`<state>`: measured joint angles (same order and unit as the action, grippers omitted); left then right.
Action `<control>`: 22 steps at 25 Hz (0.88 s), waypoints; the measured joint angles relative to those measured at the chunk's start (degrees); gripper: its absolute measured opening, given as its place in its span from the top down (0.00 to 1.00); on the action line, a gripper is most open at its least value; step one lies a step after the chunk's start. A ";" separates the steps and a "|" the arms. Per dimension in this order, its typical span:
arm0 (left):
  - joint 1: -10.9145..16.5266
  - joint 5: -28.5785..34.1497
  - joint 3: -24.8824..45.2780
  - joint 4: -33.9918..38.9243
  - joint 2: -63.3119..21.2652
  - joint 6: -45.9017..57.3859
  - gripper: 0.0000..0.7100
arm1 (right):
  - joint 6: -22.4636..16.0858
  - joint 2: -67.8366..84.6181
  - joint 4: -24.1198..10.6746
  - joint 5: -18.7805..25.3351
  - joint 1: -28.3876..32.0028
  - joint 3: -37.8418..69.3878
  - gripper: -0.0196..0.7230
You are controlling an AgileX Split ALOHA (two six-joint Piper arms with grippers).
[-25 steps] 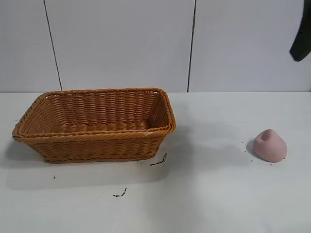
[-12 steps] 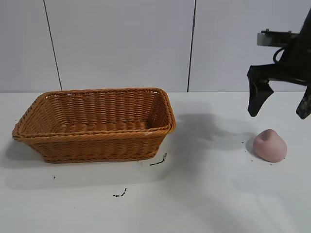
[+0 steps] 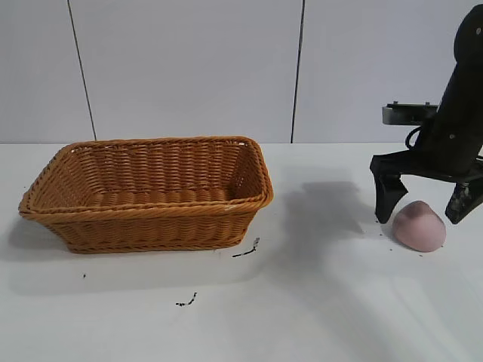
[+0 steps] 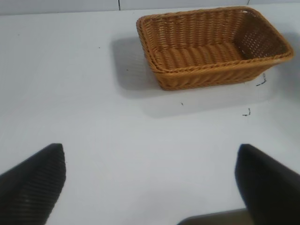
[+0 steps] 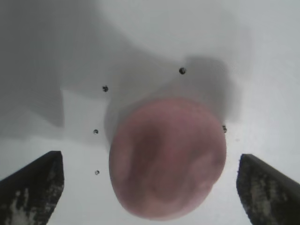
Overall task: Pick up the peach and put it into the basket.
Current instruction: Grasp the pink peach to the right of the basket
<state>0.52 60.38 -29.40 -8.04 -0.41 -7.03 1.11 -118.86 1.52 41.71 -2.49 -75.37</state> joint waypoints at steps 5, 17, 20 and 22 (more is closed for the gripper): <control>0.00 0.00 0.00 0.00 0.00 0.00 0.02 | 0.00 -1.45 -1.52 0.86 0.00 0.00 0.04; 0.00 0.00 0.00 0.00 0.00 0.00 0.02 | -0.16 -1.34 -5.22 1.37 0.00 -0.32 0.99; 0.00 0.00 0.00 0.00 0.00 0.00 0.02 | -0.16 -0.45 -6.26 1.77 0.00 -0.68 0.98; 0.00 0.00 0.00 0.00 0.00 0.00 0.02 | -0.16 0.60 -6.47 2.89 0.00 -1.90 0.98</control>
<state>0.52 60.38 -29.40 -8.04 -0.41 -7.03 0.95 -118.25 -4.95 44.60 -2.49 -77.27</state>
